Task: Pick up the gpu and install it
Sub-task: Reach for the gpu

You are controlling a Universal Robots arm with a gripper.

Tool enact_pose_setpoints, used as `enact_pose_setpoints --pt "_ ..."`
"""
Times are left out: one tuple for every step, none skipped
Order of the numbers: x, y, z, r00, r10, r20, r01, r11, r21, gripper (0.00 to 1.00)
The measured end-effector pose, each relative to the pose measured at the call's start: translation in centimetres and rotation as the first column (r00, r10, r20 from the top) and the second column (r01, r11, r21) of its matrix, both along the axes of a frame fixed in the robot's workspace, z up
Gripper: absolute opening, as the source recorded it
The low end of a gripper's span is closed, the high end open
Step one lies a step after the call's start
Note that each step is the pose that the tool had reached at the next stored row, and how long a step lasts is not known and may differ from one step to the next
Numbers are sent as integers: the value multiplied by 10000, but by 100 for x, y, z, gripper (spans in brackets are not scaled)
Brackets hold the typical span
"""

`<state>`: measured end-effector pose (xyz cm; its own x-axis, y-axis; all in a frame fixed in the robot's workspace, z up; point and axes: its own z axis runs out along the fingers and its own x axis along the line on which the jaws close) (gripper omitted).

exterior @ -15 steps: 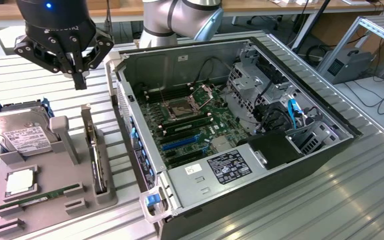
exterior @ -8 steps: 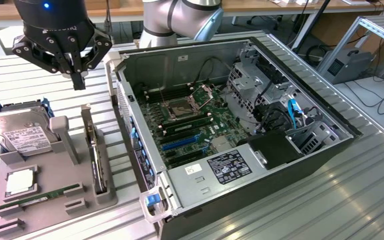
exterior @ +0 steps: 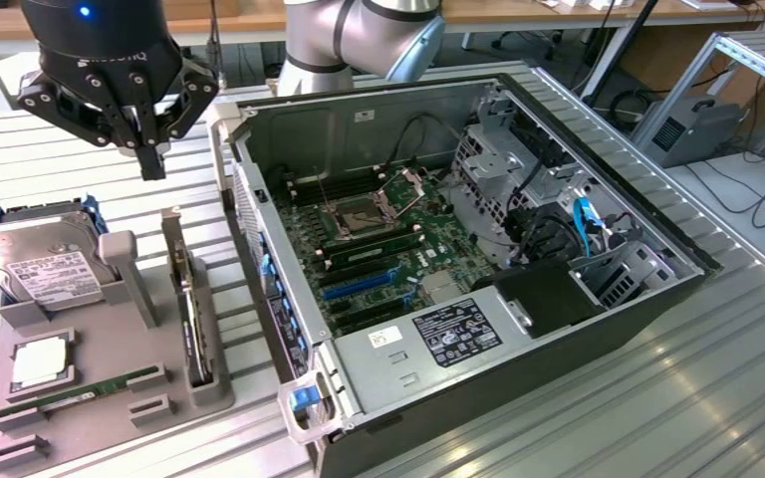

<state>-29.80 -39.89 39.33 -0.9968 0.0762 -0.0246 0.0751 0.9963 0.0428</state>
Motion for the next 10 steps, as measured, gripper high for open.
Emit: enact_pose_setpoints --pt "-4 0 0 10000 0 0 0 10000 0 11" --pt "-8 0 0 10000 0 0 0 10000 -1 11" --pt "-12 0 0 10000 0 0 0 10000 -1 11" --pt "-17 0 0 10000 0 0 0 10000 -1 11" --pt "-21 0 0 10000 0 0 0 10000 -1 11" --pt "-26 0 0 10000 0 0 0 10000 -2 11" --pt "-30 0 0 10000 0 0 0 10000 -2 11" --pt "-35 0 0 10000 0 0 0 10000 -2 11" --pt "-40 0 0 10000 0 0 0 10000 -3 11" --pt "-44 0 0 10000 0 0 0 10000 -3 11"
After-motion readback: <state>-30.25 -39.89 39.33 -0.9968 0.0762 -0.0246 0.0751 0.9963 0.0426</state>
